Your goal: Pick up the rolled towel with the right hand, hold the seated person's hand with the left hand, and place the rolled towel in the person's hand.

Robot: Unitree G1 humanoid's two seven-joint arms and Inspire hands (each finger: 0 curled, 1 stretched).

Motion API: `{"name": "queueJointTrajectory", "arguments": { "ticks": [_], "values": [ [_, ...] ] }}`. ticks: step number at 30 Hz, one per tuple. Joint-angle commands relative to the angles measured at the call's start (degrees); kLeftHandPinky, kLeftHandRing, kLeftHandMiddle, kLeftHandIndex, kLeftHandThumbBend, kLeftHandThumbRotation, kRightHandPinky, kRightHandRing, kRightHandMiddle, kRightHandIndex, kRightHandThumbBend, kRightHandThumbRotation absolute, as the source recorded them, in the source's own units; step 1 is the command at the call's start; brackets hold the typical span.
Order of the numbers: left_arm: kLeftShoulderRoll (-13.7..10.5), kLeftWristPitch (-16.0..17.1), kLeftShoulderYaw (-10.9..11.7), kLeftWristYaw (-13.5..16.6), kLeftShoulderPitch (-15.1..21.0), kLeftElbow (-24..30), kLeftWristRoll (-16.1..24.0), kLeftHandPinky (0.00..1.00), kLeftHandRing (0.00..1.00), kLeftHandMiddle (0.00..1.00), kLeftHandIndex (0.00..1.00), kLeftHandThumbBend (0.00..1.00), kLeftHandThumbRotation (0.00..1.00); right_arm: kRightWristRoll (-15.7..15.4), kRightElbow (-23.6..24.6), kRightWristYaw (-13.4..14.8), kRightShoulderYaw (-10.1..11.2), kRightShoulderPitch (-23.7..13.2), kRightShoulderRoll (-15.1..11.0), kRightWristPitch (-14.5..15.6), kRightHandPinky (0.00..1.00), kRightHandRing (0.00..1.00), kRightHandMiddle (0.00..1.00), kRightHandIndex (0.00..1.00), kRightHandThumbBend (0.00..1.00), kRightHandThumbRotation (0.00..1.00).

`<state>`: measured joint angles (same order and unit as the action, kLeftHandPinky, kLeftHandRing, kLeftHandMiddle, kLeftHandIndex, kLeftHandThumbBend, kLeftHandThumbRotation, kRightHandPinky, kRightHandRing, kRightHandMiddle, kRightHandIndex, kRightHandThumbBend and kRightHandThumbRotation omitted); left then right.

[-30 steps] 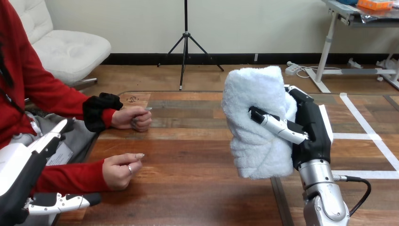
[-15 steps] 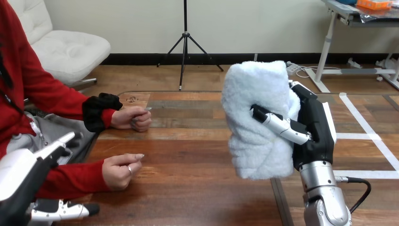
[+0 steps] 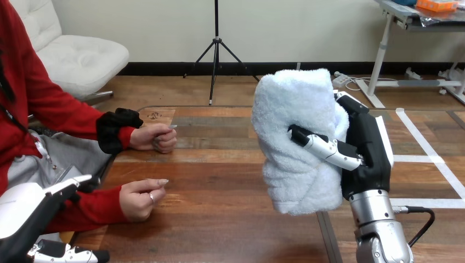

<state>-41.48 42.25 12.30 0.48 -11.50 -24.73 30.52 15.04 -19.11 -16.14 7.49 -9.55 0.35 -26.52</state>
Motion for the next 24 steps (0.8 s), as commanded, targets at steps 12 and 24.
{"name": "queueJointTrajectory", "arguments": {
  "ticks": [12, 24],
  "values": [
    [-3.9, -3.2, -2.7, 0.6, 5.5, 2.2, 3.0, 0.64, 0.70, 0.75, 0.78, 1.00, 0.28, 4.1, 15.4, -0.2, -1.8, 0.3, 0.6, 2.6, 0.32, 0.38, 0.46, 0.45, 0.82, 0.00],
    [-3.7, -6.4, -4.1, 1.2, 6.0, 4.7, 5.5, 0.59, 0.66, 0.72, 0.75, 1.00, 0.14, 4.7, 20.5, 0.6, -2.9, 2.3, 1.0, 5.3, 0.31, 0.38, 0.46, 0.45, 0.82, 0.00]
  ]
}}
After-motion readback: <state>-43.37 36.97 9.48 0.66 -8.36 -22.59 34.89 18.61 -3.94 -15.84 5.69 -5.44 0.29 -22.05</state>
